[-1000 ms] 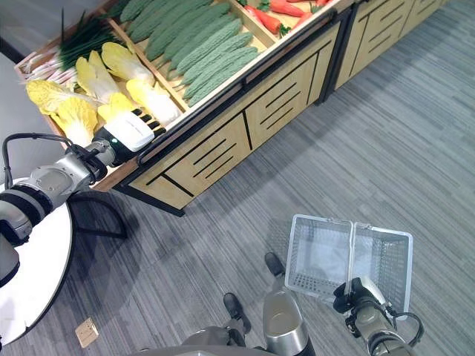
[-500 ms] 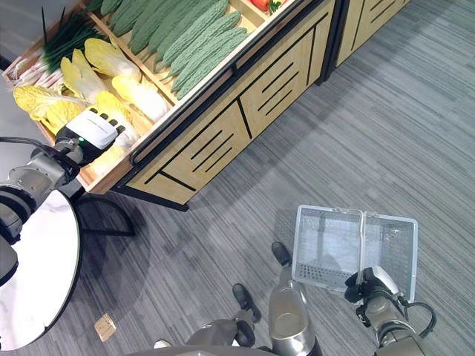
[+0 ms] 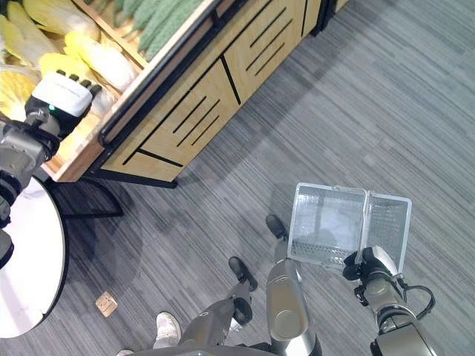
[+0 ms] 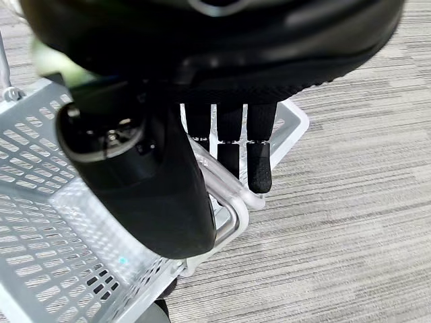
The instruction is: Get the vegetables into the basket
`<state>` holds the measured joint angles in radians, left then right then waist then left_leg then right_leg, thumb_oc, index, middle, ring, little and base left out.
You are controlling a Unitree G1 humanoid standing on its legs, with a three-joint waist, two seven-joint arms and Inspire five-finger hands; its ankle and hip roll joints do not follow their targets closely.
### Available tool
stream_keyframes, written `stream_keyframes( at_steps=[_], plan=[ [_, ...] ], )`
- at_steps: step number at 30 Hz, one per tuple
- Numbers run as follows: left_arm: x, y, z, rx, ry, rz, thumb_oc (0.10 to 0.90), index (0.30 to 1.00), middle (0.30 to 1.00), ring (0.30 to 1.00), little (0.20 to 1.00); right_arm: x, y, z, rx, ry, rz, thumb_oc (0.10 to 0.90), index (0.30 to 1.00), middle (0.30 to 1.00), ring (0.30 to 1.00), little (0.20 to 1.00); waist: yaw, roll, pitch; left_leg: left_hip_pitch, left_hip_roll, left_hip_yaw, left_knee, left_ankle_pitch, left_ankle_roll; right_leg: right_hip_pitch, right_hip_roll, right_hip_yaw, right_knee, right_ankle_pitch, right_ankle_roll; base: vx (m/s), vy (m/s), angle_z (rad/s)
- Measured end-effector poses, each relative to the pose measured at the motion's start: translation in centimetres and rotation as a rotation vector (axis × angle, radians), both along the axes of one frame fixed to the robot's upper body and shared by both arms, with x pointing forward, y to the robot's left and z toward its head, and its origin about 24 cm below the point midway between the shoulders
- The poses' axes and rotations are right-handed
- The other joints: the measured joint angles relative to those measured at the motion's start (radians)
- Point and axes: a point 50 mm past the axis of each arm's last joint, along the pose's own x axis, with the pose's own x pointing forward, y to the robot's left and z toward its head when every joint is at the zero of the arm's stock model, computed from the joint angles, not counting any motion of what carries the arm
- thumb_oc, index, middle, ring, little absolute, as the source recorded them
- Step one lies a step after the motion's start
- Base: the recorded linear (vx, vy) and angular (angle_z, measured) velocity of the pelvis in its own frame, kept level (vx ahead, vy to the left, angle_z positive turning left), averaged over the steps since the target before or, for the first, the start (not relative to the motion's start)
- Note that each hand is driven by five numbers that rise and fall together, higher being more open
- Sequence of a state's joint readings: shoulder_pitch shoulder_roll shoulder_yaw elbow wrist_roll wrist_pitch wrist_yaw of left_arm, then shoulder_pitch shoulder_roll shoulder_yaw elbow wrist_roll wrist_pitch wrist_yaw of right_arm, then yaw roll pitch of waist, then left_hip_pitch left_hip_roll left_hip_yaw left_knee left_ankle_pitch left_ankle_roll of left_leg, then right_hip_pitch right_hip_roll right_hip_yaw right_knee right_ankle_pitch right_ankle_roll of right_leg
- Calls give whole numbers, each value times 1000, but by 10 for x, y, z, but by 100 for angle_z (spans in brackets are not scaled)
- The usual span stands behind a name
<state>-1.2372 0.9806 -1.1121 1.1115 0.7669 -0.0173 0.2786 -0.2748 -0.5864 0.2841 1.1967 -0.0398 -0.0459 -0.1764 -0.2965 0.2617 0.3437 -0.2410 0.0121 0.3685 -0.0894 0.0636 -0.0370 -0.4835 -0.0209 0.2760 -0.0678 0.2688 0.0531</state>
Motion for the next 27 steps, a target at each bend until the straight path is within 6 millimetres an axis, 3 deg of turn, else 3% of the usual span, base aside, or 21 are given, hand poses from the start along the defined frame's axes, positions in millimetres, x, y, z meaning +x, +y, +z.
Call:
stream_keyframes(
  at_steps=[8,18,27],
  plan=[
    [-1,6,9,-35,-46,39,900,1000,1000,1000,1000,5,2,2,2,-8,3,400,300,300,300,300,8,0,0,-1,8,-1,0,0,0,-10,12,16,0,3,-5,15,-4,-7],
    [-4,12,-4,-46,8,85,900,1000,1000,1000,1000,10,3,4,-4,-18,6,400,300,300,300,300,8,0,0,-14,5,1,0,0,0,-32,14,23,12,0,0,0,-1,-1],
    [-4,14,-3,-74,1,95,900,1000,1000,1000,1000,10,4,4,-12,-20,10,400,300,300,300,300,10,0,0,-15,6,1,0,0,0,-33,15,22,12,2,-1,0,0,0]
  ],
)
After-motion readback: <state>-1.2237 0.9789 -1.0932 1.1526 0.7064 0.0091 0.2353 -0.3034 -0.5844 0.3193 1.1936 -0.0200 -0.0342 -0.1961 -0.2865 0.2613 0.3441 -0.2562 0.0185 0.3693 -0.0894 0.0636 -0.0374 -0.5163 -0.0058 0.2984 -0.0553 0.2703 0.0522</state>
